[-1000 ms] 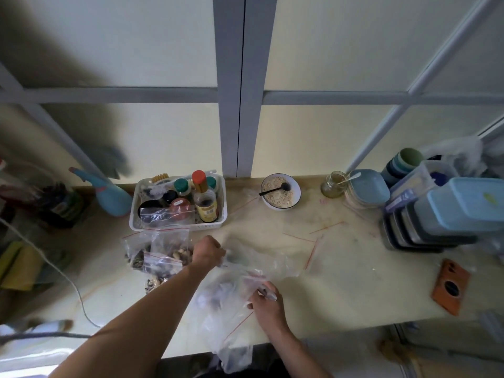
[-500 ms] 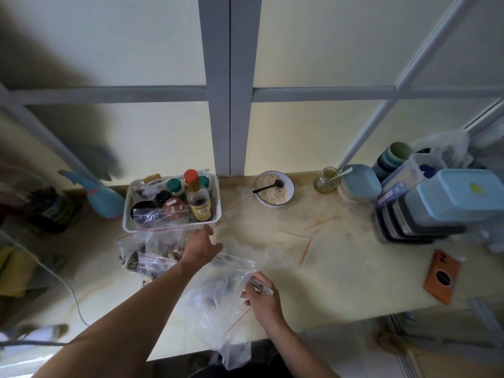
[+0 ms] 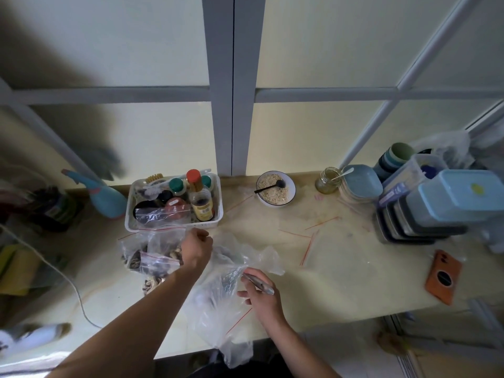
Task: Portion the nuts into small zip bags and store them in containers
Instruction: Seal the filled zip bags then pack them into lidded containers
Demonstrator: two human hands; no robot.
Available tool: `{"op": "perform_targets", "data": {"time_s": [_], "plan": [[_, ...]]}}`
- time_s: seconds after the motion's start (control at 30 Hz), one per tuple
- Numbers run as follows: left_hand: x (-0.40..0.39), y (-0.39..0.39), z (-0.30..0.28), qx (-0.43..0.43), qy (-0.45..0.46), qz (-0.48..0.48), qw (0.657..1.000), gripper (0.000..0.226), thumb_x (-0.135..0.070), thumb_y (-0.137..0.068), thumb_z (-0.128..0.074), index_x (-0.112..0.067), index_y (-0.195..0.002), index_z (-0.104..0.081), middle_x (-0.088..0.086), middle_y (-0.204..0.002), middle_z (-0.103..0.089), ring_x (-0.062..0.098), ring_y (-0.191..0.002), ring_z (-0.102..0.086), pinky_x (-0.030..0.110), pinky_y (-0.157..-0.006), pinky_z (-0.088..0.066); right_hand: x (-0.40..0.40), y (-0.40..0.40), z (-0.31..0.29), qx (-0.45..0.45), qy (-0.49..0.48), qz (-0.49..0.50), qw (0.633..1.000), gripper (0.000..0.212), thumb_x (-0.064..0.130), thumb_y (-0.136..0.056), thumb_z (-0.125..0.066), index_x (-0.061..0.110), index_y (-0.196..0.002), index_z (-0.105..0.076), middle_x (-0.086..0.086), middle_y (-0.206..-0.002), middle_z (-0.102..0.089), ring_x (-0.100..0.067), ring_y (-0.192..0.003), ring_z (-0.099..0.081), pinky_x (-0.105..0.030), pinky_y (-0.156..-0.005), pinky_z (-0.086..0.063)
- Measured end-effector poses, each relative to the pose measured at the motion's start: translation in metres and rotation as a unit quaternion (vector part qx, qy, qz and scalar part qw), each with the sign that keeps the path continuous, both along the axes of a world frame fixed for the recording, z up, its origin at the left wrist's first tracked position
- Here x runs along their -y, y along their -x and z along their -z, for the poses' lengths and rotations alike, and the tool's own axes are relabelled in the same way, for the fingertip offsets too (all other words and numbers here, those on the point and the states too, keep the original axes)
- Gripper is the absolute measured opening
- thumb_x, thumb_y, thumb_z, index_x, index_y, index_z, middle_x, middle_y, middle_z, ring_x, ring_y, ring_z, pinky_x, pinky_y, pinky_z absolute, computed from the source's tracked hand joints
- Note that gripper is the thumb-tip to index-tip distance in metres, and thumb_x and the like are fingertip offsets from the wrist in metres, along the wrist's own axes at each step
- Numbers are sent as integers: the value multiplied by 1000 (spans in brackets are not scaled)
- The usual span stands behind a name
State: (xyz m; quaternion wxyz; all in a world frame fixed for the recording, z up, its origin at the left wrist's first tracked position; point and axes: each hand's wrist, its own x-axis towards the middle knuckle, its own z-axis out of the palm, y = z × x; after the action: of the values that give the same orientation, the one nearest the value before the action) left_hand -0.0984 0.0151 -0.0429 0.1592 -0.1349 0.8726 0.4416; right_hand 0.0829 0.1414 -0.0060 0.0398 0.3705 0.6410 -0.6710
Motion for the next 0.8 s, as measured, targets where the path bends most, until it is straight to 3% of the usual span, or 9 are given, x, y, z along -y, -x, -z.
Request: {"op": "perform_targets", "data": {"time_s": [0.13,0.3,0.4,0.47,0.57,0.67,0.73,0.8], "plan": [[-9,-13,-26,-74,-11,2,997,9,-12,-88,-61,-13,-96,-64,1,-86,-69,21,-79,-65,32,-72,-52,-2,7,0,4,-3,7,1000,14,9,-98,-63,18,-103,-72,-1,-96,-77,-21,-75,-77,-30,-62,-51],[-32,-48,-90,-201,-57,97,973,10,-13,-88,-57,-20,-81,-59,-6,-71,-62,10,-65,-57,21,-56,-43,-9,19,-3,-3,-3,-3,1000,16,1,-98,-61,13,-97,-72,-4,-94,-76,-25,-75,-75,-21,-56,-50],[-45,-95,-116,-280,-65,187,939,9,-14,-82,-56,-18,-76,-50,-7,-71,-52,11,-64,-50,25,-56,-39,-21,24,-9,-1,-49,-23,999,24,-14,-93,-56,5,-82,-66,-10,-79,-69,-27,-72,-62,-19,-53,-48],[-53,-129,-118,-302,-62,277,910,6,-19,-82,-55,-18,-81,-49,-5,-76,-50,15,-66,-49,29,-58,-41,-34,18,-12,3,-55,-56,997,18,-1,-94,-56,11,-80,-60,2,-71,-65,-15,-69,-59,-22,-59,-48],[-69,-163,-97,-297,18,337,893,19,-23,-79,-54,-19,-97,-53,2,-88,-60,22,-75,-59,30,-64,-47,-49,13,-18,20,33,-89,995,14,15,-95,-54,19,-82,-57,9,-60,-66,-1,-60,-62,-30,-69,-49],[-72,-171,-81,-171,159,277,932,41,-13,-79,-42,-12,-119,-55,8,-110,-60,27,-102,-60,31,-86,-48,-52,30,-7,40,0,-58,998,24,0,-82,-65,13,-62,-68,6,-57,-65,-12,-61,-62,-28,-63,-47],[-65,-168,-72,-131,230,245,933,56,-2,-76,-42,-6,-131,-50,12,-124,-54,30,-118,-50,34,-103,-41,-51,35,-2,30,-8,-67,997,18,-3,-88,-62,4,-78,-75,-1,-68,-73,-18,-66,-73,-24,-56,-52],[-53,-158,-72,-154,251,213,932,68,7,-66,-45,2,-134,-49,19,-125,-54,36,-115,-50,40,-104,-43,-53,30,1,19,-2,-73,997,14,1,-93,-63,3,-92,-77,-6,-85,-79,-22,-72,-77,-24,-55,-54]]}}
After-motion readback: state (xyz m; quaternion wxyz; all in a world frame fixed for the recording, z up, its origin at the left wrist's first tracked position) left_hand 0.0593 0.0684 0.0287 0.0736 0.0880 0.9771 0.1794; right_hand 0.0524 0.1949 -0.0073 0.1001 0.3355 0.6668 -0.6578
